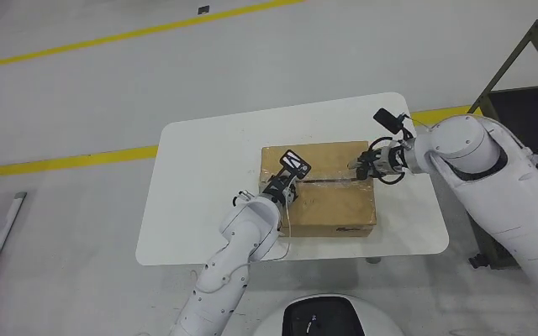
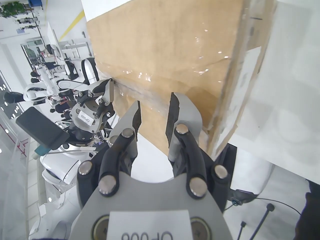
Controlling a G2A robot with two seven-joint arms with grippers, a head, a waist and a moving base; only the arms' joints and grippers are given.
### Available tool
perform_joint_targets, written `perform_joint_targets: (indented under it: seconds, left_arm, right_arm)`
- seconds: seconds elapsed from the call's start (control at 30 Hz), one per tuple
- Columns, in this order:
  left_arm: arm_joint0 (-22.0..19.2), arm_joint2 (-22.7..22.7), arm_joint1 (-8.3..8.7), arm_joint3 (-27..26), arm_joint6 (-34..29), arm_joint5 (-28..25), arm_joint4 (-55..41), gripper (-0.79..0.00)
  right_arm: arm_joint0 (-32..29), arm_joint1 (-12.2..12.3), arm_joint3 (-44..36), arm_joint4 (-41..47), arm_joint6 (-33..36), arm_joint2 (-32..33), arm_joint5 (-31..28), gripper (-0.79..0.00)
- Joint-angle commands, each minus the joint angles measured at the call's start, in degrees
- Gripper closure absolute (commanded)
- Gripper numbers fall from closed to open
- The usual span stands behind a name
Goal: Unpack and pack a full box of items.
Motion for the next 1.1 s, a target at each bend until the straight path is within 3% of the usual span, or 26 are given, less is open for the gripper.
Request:
perform_joint_targets:
  seconds: [0.0, 0.07, 0.1, 0.17, 0.2, 0.23, 0.37, 0.57, 0.8, 0.93, 1.07]
  left_arm:
    - [0.01, 0.05, -0.04, 0.04, 0.03, -0.08, 0.01, 0.000]
    - [0.06, 0.10, -0.10, 0.04, 0.10, -0.05, -0.06, -0.015]
    - [0.06, 0.16, -0.13, 0.02, 0.12, -0.16, -0.09, -0.099]
    - [0.05, 0.16, -0.20, -0.23, 0.25, -0.17, -0.37, -0.363]
    - [0.01, 0.11, -0.23, -0.50, 0.26, -0.16, -0.47, -0.529]
    - [0.02, 0.04, -0.25, -0.86, 0.32, -0.10, -0.61, -0.785]
    - [0.54, -1.13, -0.16, -2.85, 0.84, -0.26, -1.48, -0.785]
    - [3.18, -5.87, 0.56, -7.96, 0.55, -0.22, -2.38, -0.785]
    - [9.03, -13.87, 1.84, -15.15, 0.84, 1.19, -0.69, -0.785]
    - [11.77, -18.29, 2.46, -17.16, 1.94, 1.55, 0.19, -0.785]
    - [13.60, -21.89, 2.86, -17.99, 3.24, 2.74, 0.70, -0.785]
  right_arm:
    - [-1.50, 0.59, -1.05, -0.15, -0.10, 2.09, 0.57, -0.259]
    - [-3.33, 1.23, -2.21, -0.20, -0.53, 4.46, 1.05, -0.252]
    - [-4.25, 1.50, -2.88, -0.04, -0.86, 5.62, 1.21, -0.246]
    - [-6.13, 1.84, -4.11, 2.33, -1.96, 8.22, 0.64, -0.172]
    - [-7.19, 1.89, -4.55, 4.19, -2.98, 9.51, 0.00, -0.092]
    - [-8.26, 1.89, -5.05, 6.16, -4.28, 10.66, -1.03, 0.000]
    - [-12.59, 1.29, -6.71, 15.33, -11.92, 13.67, -8.11, 0.000]
    - [-16.85, -0.10, -7.53, 24.60, -22.50, 12.98, -16.55, 0.000]
    - [-16.85, -0.10, -7.53, 24.60, -22.50, 12.98, -16.55, 0.000]
    - [-17.45, -0.02, -9.99, 18.66, -21.78, 10.38, -19.12, 0.000]
    - [-17.59, -0.92, -11.73, 15.69, -28.29, 6.40, -25.34, 0.000]
